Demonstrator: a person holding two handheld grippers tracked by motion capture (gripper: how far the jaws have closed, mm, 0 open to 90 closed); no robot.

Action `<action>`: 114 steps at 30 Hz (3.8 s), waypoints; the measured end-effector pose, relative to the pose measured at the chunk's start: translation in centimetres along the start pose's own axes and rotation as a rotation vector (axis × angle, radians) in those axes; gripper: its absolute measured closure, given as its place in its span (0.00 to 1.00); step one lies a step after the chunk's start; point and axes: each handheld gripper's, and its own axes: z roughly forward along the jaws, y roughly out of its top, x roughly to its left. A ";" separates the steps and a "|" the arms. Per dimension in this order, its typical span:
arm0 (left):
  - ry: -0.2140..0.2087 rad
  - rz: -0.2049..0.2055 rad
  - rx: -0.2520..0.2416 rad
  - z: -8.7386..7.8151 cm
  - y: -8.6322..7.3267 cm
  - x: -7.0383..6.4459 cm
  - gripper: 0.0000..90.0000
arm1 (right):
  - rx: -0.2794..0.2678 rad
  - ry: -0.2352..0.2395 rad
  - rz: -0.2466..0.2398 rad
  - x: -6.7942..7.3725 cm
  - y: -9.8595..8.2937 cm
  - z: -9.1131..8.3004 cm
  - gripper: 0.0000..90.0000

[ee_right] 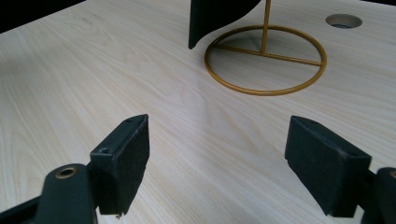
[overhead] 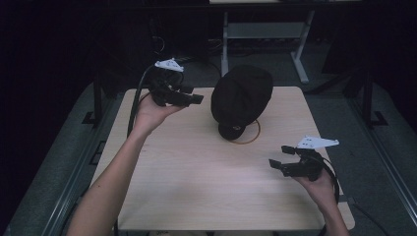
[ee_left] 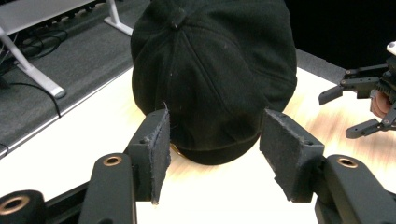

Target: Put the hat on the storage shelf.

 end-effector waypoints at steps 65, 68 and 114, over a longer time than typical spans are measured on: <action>0.053 -0.095 -0.037 -2.8 -11.7 0.1 0.37 | 0.027 -0.031 -0.012 0.1 -0.2 0.0 0.24; 0.052 -0.099 -0.044 -2.8 -12.2 0.0 0.36 | 0.030 -0.031 -0.015 0.1 -0.2 0.0 0.24; 0.041 -0.128 -0.035 -2.0 -17.9 -1.8 0.33 | 0.045 -0.031 -0.027 0.3 -0.4 0.3 0.23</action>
